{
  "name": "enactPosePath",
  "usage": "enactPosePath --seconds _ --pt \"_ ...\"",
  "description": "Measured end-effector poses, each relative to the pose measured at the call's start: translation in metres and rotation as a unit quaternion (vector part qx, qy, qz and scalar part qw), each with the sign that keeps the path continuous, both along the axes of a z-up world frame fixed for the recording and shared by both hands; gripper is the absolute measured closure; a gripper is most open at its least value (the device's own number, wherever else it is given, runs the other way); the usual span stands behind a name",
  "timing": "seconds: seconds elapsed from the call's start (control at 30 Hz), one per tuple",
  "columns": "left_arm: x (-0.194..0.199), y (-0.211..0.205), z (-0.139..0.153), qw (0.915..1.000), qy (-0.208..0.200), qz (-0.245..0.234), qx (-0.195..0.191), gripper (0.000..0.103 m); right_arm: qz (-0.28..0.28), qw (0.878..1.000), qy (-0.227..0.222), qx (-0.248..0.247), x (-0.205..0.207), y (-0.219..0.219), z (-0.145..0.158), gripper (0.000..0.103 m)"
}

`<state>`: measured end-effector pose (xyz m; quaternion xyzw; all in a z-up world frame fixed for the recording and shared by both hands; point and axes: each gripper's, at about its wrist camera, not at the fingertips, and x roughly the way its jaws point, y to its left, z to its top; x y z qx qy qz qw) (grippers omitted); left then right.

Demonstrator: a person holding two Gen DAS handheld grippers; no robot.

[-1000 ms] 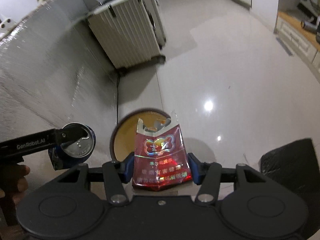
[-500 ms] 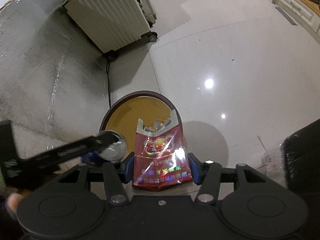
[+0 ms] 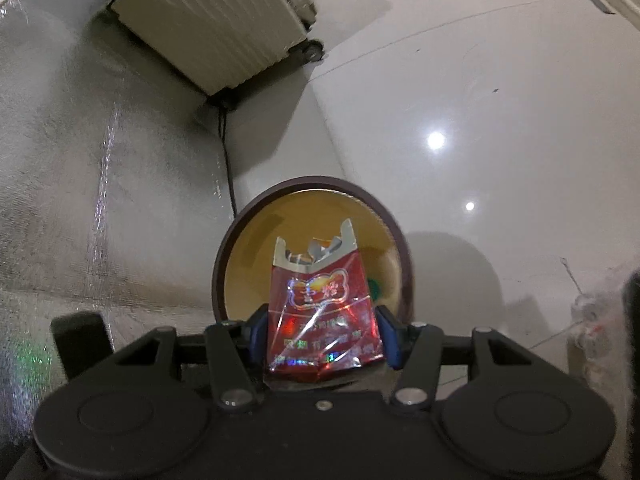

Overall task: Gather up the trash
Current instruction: 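Open both tools to drop the cans and packet into the wastebasket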

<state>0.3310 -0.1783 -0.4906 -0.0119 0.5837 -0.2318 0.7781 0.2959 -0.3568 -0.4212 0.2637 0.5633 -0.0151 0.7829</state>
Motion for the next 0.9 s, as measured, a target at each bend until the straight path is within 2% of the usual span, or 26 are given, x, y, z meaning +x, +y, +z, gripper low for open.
enactPosePath --seconds 0.2,0.4,0.5,0.57,0.6,0.7,0.9 --pt "-0.001 -0.001 -0.002 0.9999 0.000 -0.015 -0.003 0.019 0.029 0.999 0.031 -0.016 0.042 0.019 -0.026 0.048" --pt "0.007 0.000 -0.008 1.0000 0.002 -0.007 0.001 0.018 0.024 0.999 0.046 -0.005 0.071 0.027 -0.050 0.046" --pt "0.011 0.003 -0.011 1.0000 0.004 0.003 -0.002 0.016 0.028 0.998 0.048 -0.011 0.076 0.028 -0.055 0.040" --pt "0.012 0.003 -0.013 1.0000 0.006 0.005 0.002 0.016 0.024 0.998 0.049 -0.019 0.077 0.025 -0.056 0.031" --pt "0.013 0.003 -0.014 1.0000 0.006 0.005 0.005 0.015 0.021 0.998 0.048 -0.021 0.076 0.024 -0.055 0.030" --pt "0.013 0.001 -0.015 0.9997 0.017 0.006 0.016 0.004 0.023 0.999 0.044 -0.016 0.075 0.020 -0.056 0.030" --pt "0.014 0.000 -0.015 0.9990 0.031 0.011 0.030 0.000 0.041 0.998 0.052 -0.012 0.068 0.016 -0.063 0.030"
